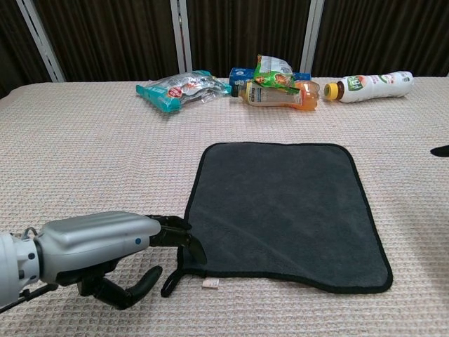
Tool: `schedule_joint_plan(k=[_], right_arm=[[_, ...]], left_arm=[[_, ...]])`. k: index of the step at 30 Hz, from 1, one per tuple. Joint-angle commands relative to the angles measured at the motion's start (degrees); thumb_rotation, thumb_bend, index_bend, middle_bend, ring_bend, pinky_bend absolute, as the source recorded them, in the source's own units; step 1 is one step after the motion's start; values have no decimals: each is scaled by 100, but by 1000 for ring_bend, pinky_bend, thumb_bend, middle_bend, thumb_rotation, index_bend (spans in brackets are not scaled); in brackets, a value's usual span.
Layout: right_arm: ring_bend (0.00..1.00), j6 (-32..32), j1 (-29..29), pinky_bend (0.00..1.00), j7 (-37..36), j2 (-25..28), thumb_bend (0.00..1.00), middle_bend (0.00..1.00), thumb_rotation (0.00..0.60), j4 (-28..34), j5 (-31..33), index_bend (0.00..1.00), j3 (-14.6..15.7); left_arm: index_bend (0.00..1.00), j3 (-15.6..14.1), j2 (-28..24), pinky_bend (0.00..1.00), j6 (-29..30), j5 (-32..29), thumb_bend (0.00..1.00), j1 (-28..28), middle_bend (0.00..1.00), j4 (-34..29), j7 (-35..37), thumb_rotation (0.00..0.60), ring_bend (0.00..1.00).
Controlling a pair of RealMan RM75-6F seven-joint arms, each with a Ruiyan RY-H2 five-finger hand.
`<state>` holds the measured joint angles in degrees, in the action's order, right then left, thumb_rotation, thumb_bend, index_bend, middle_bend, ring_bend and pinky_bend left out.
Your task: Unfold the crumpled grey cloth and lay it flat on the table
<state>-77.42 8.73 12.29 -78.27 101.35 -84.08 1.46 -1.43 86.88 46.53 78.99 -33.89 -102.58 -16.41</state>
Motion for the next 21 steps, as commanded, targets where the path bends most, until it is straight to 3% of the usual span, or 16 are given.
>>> schedule_joint_plan(k=[1, 21], right_arm=[[0, 11, -1, 1, -6, -4, 633, 51, 600, -6, 5, 37, -4], [0, 10, -25, 1, 7, -10, 632, 51, 600, 11, -25, 37, -31]], left_arm=[[202, 3, 100, 66, -20, -76, 772, -50, 175, 49, -102, 600, 28], [202, -382, -106, 66, 156, -84, 772, 10, 176, -101, -257, 600, 28]])
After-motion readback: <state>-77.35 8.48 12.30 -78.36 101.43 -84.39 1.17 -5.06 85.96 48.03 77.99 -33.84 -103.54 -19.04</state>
